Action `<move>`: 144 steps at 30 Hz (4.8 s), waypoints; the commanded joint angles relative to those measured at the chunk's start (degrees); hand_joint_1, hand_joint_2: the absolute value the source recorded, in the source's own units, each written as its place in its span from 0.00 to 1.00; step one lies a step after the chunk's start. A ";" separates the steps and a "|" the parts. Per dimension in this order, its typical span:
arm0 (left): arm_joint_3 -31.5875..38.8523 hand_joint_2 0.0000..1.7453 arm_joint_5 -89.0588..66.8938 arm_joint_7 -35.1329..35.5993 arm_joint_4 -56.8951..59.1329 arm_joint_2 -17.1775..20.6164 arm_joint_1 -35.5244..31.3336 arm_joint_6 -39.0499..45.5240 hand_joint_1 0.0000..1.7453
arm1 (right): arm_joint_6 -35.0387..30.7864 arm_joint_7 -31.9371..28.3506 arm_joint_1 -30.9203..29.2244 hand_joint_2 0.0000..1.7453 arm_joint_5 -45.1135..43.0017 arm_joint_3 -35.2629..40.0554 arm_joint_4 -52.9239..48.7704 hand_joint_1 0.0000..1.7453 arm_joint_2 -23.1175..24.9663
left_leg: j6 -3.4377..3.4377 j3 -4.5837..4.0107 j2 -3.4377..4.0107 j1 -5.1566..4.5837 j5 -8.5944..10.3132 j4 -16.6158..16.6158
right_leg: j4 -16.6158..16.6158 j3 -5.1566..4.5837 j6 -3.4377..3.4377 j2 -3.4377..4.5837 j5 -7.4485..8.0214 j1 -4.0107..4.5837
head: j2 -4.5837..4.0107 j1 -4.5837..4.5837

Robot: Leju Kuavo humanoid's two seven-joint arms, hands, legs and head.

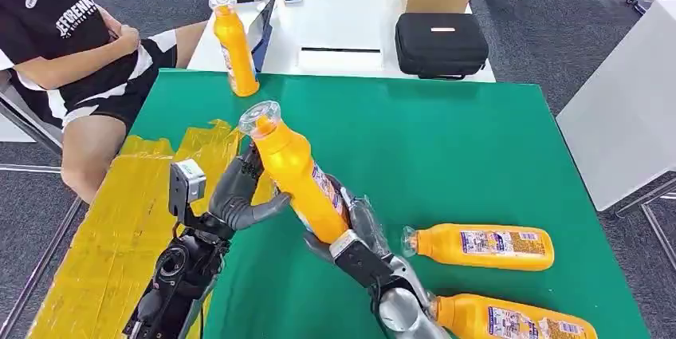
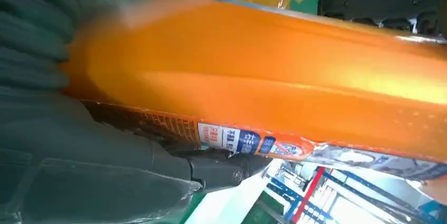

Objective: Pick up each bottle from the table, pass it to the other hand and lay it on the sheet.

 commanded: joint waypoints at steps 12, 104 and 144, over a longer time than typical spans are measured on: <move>-1.70 1.00 16.09 5.86 14.03 0.01 -5.80 -8.47 0.00 | -2.68 -1.42 -3.31 1.00 2.08 4.56 4.83 1.00 -0.48 | -0.13 0.24 -0.08 0.02 -0.06 -0.06 | -0.04 0.26 -0.02 -0.16 -0.09 0.02 | 0.00 -0.02; -1.88 1.00 -96.10 19.25 18.59 13.66 -10.39 55.41 1.00 | -18.78 -2.37 4.52 1.00 5.51 -3.63 -15.78 0.00 -6.77 | -0.10 0.07 -0.24 0.02 0.05 -0.03 | -0.02 0.11 -0.02 -0.36 -0.04 0.02 | 0.00 0.00; 3.06 1.00 -88.94 3.28 34.32 6.71 -9.78 42.28 0.00 | -15.09 -2.06 2.95 1.00 5.90 -4.39 -10.71 0.00 -4.74 | -0.16 0.23 -0.04 0.06 -0.06 -0.04 | -0.04 0.26 -0.03 -0.16 -0.09 0.04 | 0.00 0.00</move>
